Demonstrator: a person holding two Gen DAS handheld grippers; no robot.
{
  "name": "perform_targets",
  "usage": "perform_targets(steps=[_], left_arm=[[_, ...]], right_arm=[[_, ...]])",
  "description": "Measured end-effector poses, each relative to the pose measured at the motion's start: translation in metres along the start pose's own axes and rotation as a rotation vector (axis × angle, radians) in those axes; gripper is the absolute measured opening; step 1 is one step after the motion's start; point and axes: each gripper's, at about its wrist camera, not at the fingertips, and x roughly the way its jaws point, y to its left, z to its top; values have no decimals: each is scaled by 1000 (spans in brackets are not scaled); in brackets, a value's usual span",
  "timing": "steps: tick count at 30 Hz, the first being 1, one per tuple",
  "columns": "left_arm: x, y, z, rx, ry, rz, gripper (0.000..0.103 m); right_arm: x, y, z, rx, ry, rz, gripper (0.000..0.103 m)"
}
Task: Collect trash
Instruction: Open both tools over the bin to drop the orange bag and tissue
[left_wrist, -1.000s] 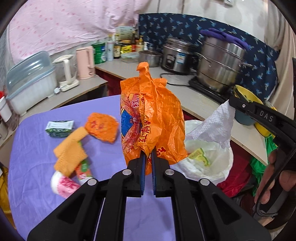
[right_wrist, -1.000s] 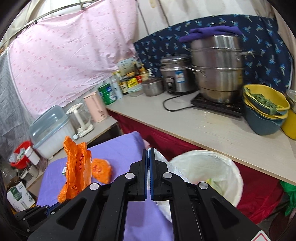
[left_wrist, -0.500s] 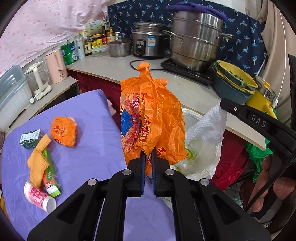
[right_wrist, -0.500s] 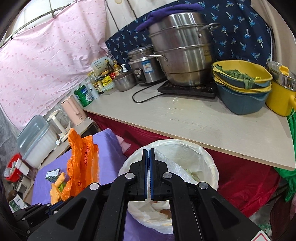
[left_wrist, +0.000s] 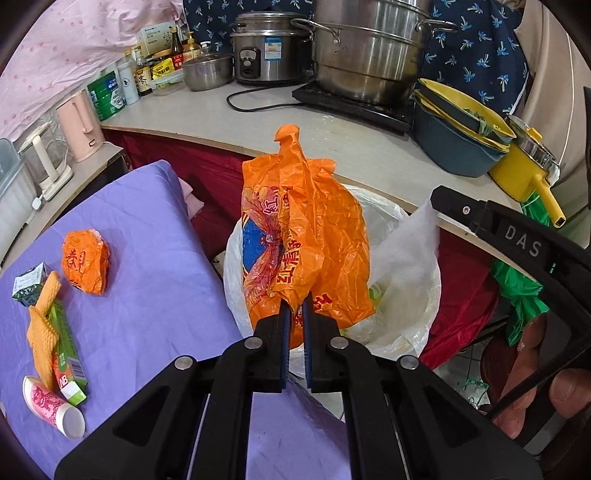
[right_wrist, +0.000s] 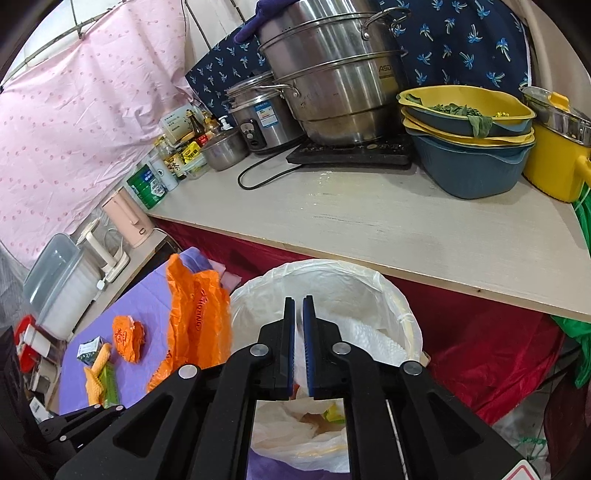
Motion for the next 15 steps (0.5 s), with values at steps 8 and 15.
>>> perform_targets(steps=[8, 15], left_arm=[[9, -5, 4, -6, -6, -5, 22], [3, -3, 6, -21, -34, 17, 44]], right_arm=[[-7, -4, 1, 10, -25, -14, 14], [-25, -5, 1, 17, -63, -22, 31]])
